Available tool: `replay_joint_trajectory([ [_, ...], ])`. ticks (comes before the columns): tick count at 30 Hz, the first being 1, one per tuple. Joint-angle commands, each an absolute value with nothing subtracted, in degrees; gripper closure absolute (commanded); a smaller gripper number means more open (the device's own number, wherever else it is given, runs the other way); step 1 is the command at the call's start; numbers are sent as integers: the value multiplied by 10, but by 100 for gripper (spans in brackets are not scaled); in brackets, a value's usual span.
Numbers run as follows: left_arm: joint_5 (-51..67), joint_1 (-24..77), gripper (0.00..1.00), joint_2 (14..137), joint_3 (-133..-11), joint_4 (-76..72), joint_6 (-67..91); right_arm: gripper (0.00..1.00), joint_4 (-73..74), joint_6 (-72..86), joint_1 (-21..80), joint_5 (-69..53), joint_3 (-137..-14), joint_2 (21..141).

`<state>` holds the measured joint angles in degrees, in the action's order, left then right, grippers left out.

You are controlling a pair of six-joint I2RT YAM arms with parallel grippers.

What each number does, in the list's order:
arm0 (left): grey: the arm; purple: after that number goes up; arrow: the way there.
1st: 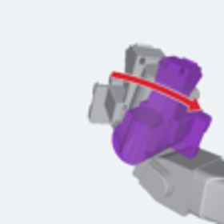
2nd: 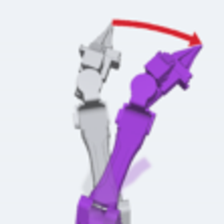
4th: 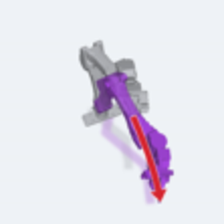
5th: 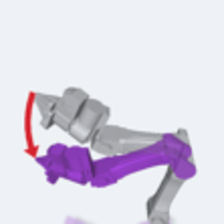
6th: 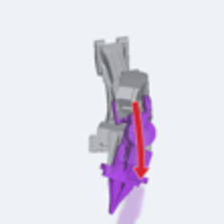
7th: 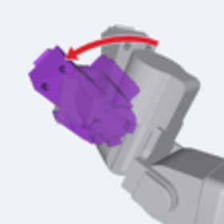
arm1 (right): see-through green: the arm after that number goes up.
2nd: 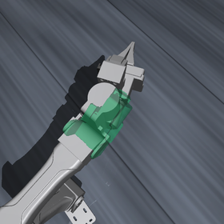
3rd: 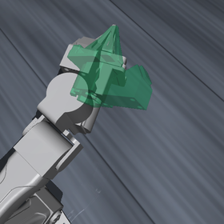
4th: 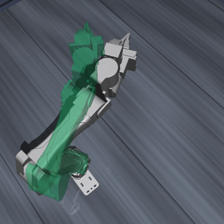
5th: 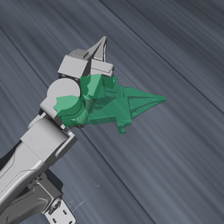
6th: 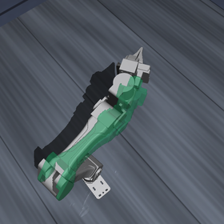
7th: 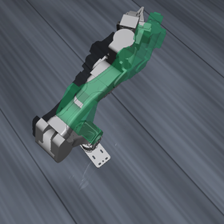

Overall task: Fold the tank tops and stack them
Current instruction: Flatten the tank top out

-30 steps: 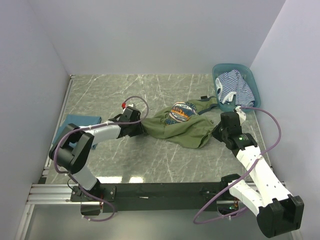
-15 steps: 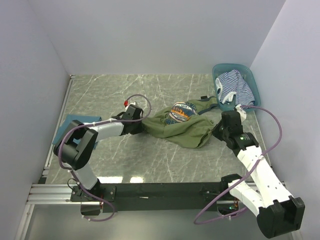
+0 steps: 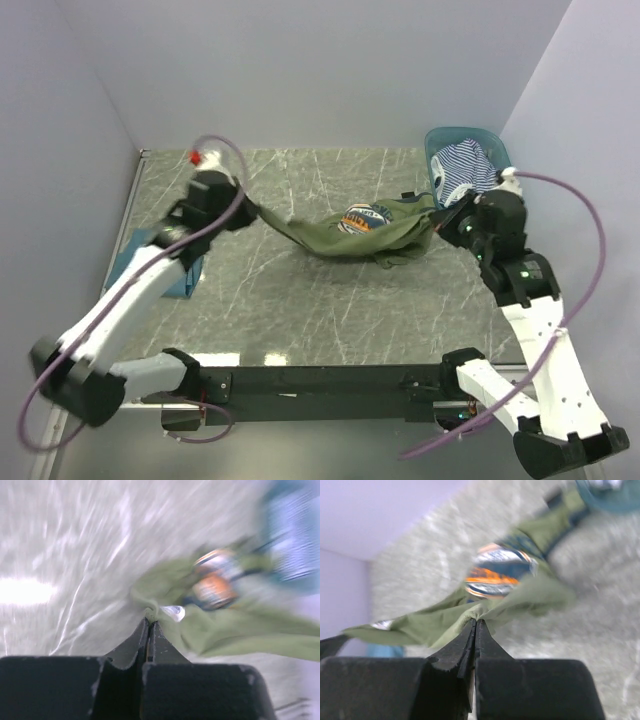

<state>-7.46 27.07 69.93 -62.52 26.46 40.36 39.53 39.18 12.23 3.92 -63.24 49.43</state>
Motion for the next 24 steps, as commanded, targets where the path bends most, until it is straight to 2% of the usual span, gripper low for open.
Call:
replay_joint_trajectory([
  [1, -88, 265, 100, 616, -736, 331, 383, 100, 412, 374, 118, 13, -724, 477],
  [8, -89, 265, 99, 547, -896, 367, 388, 100, 440, 341, 117, 14, -930, 481],
  [14, -103, 265, 99, 544, -1004, 368, 376, 100, 406, 321, 117, 7, -1061, 492],
  [18, -126, 265, 99, 571, -1068, 349, 363, 100, 368, 311, 117, 2, -1107, 524],
  [24, -138, 254, 100, 666, -1088, 283, 329, 100, 292, 287, 118, -18, -1114, 615],
])
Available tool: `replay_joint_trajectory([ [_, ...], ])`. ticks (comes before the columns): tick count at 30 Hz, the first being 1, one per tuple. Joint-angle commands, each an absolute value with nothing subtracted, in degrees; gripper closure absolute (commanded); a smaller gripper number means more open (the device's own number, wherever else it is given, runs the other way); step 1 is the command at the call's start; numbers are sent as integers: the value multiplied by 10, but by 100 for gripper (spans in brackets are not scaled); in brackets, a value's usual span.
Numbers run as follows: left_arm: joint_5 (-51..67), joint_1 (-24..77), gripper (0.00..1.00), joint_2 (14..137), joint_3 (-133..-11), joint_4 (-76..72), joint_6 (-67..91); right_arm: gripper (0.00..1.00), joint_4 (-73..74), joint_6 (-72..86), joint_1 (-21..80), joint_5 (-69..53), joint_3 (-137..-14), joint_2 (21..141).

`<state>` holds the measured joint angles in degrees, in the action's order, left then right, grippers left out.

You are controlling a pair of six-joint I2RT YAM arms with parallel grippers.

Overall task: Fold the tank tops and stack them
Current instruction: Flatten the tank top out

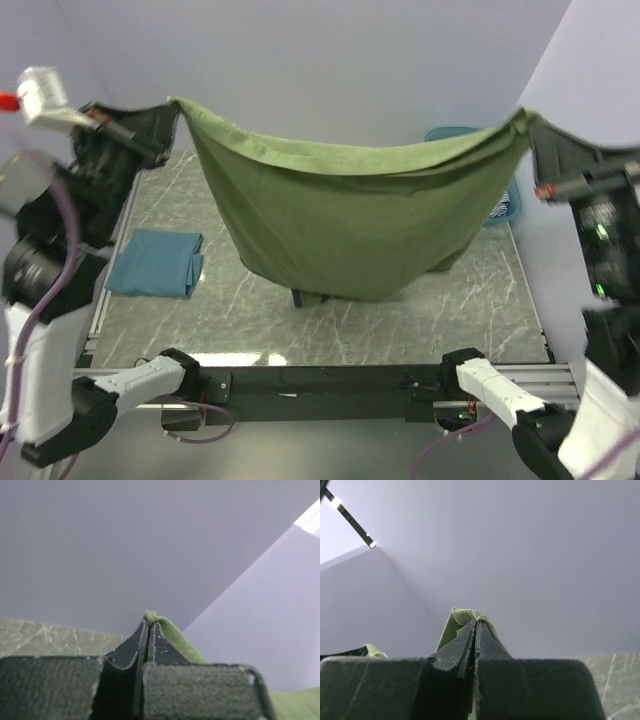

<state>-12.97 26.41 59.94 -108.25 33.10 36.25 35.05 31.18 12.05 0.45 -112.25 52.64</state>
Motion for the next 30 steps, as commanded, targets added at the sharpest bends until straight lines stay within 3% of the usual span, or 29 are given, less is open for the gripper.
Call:
replay_joint_trajectory([
  [1, -124, 228, 100, 684, -1089, 272, 330, 100, 278, 280, 117, -31, -1109, 631],
  [5, 15, 147, 99, 802, -1094, 181, 359, 100, 188, 272, 105, -77, -1111, 728],
  [9, 85, 99, 100, 944, -1235, 115, 380, 100, 116, 270, 84, -140, -1195, 891],
  [11, 103, 82, 99, 1038, -1319, 101, 396, 100, 121, 272, 79, -148, -1316, 952],
  [13, 137, 63, 100, 1121, -1477, 99, 412, 100, 127, 277, 76, -151, -1410, 1036],
  [15, 148, 47, 99, 1132, -1519, 49, 432, 100, 99, 300, 66, -155, -1494, 1073],
  [17, 142, 36, 100, 1077, -1454, -43, 438, 100, 23, 316, 57, -157, -1452, 1057],
  [20, 148, 16, 99, 1023, -1378, -57, 425, 100, -42, 322, 54, -158, -1353, 994],
  [22, 163, 2, 99, 993, -1348, -57, 430, 100, -48, 320, 52, -158, -1293, 956],
  [30, 178, -23, 99, 814, -1015, -69, 423, 100, -59, 320, 47, -159, -959, 775],
])
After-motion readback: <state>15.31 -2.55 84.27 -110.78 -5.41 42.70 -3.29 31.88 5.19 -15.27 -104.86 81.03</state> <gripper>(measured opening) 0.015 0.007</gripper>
